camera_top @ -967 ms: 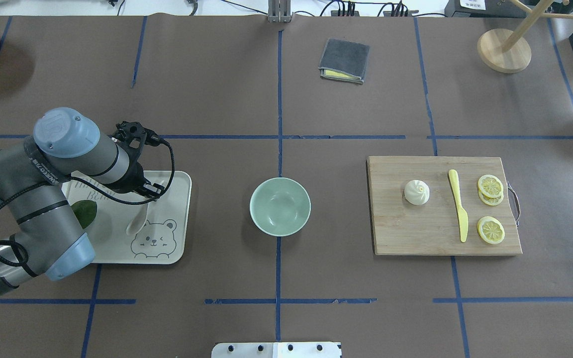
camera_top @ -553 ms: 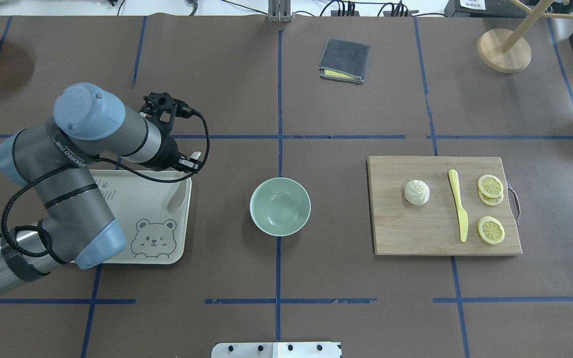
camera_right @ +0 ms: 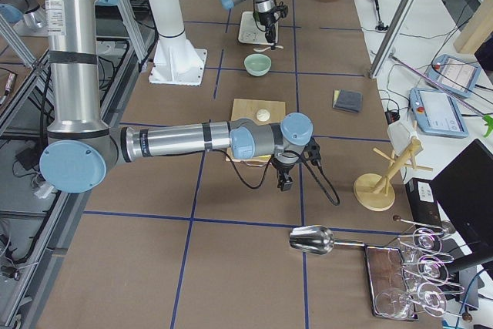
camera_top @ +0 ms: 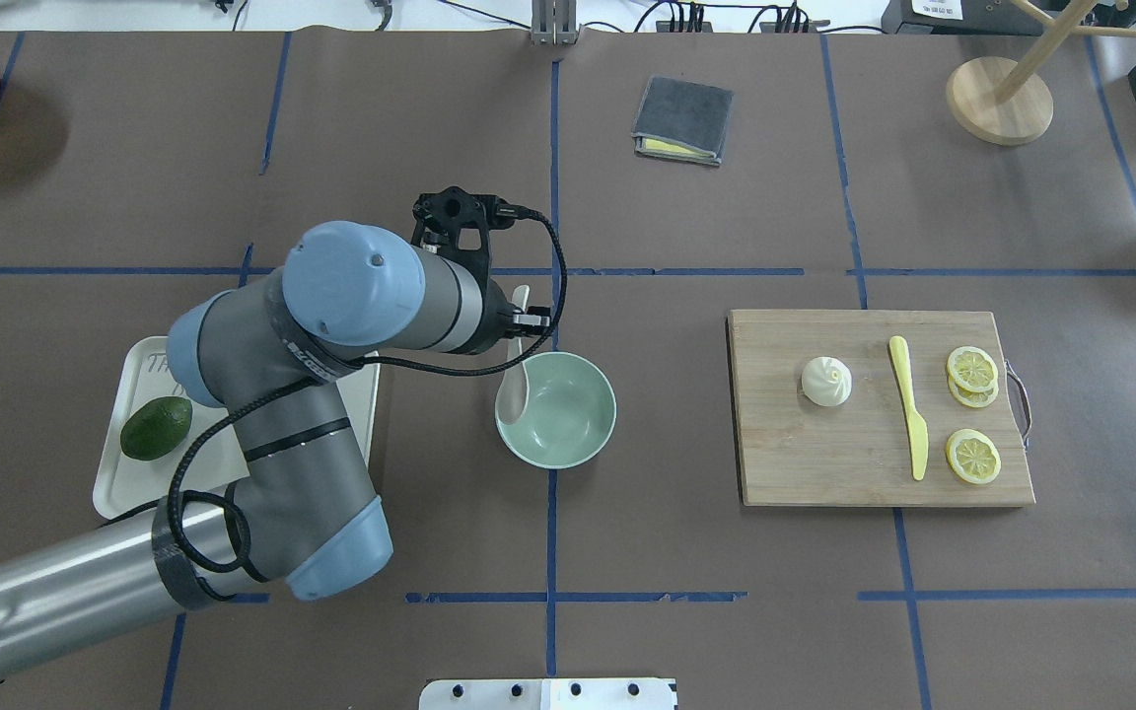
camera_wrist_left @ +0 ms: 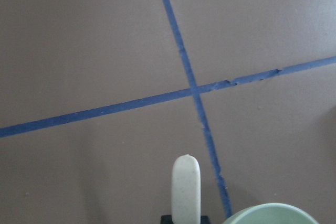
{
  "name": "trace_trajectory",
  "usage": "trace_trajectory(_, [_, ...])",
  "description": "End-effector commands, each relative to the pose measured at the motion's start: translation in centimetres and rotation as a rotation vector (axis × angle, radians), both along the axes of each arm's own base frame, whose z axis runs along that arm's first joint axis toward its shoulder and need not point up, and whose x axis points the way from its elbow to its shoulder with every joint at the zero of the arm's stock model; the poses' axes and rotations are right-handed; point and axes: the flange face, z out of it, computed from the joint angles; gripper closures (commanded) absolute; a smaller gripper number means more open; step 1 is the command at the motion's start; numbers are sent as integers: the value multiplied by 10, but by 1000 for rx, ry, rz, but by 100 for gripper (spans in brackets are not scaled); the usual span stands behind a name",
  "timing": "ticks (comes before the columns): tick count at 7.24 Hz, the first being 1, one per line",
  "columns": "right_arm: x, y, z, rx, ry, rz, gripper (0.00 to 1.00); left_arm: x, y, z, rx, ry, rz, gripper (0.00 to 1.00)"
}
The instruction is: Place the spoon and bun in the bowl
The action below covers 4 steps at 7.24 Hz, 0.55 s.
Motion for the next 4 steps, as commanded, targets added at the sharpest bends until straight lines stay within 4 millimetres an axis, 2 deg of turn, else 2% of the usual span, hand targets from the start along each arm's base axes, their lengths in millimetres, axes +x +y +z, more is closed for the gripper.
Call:
trace_trajectory(1, [0,2,3,-5,1,0,0,31,11,-17,-89,43,-106,100])
trace_trajectory(2, [1,3,3,-6,1,0,0,37,8,-13,-84,40,-127,100])
trace_trajectory(3, [1,3,3,-5,1,0,0,41,10,-8,-85,40,-125,94])
trace_trajectory(4, [0,1,-3,1,-10,-1,0,42,9,-1,-81,25,-123,55])
